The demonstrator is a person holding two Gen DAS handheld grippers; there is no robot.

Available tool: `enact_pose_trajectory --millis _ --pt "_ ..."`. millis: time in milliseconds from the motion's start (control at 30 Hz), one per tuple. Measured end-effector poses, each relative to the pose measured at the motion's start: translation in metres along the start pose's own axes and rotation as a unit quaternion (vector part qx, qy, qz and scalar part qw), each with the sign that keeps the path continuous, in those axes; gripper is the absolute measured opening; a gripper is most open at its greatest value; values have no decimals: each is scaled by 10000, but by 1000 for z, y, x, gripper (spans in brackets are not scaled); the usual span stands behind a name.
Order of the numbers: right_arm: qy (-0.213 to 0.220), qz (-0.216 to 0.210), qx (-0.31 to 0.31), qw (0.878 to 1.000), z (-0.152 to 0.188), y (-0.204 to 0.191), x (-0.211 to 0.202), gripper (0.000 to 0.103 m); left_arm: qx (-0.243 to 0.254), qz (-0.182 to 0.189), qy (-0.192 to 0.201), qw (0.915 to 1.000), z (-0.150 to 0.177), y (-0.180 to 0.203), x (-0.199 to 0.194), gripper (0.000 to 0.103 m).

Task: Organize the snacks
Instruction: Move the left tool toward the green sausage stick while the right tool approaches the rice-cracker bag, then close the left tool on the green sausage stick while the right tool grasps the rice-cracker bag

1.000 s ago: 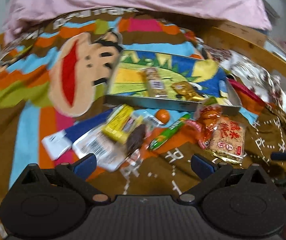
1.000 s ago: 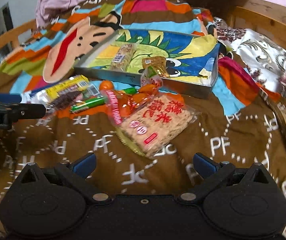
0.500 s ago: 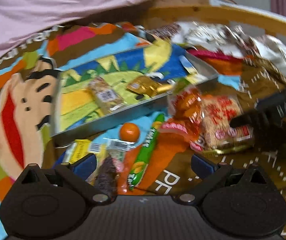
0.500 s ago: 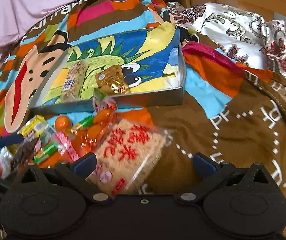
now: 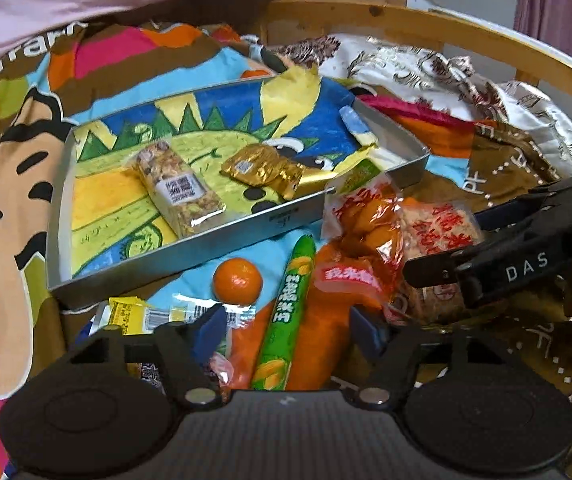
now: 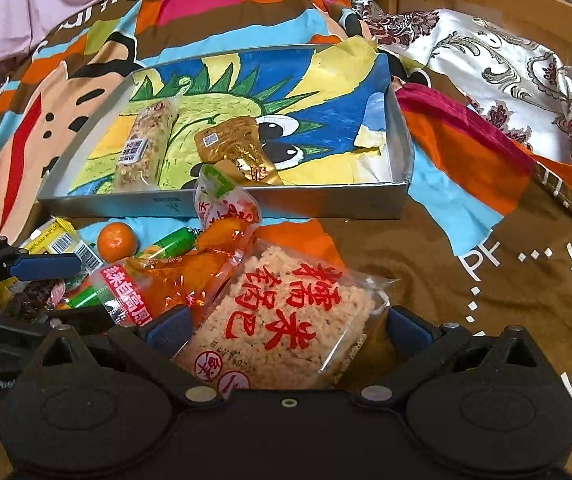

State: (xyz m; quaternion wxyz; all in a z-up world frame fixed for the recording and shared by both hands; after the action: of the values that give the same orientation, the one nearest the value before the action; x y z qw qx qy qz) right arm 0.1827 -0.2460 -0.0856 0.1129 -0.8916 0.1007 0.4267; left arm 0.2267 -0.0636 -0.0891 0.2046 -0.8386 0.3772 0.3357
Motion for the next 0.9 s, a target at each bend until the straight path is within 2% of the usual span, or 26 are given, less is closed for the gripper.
enact_pose_trajectory --millis 200,267,333,500,600,667,900 --pt "146 242 -362 9989 9 -12 5 103 -134 -70 -228 9996 0 -3 4 46" --pt "216 235 -393 9987 11 -12 5 103 -220 -114 -320 9992 -1 -2 5 34" --pt "217 178 -405 9988 13 -9 5 102 -413 -80 -394 9983 0 -2 7 28" --pt "125 34 -578 9982 17 -3 -5 95 -755 -196 -506 9957 0 3 5 25" --pt "109 -34 -803 9967 21 -2 -13 88 -1184 -146 -596 9911 1 4 1 22" --pt "83 -93 -995 9950 24 -2 -18 86 -1422 -94 -648 9877 4 7 -4 19" --pt "-12 -280 -1467 9888 38 1 -35 86 -2116 83 -808 9740 17 20 -20 19"
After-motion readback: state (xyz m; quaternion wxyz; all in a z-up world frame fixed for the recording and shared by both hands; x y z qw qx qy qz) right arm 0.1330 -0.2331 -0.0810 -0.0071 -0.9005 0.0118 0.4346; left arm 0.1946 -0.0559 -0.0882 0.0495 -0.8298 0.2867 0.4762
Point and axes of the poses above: each gripper's, at about its wrist camera, not at the fingertips, and x roughly the way its jaws point, y to its right, z to its underside, the point moved 1 cm from there along x, roughly the way its jaws point, and after that the axes turned 7 degrees about x, right-handed, at the moved point
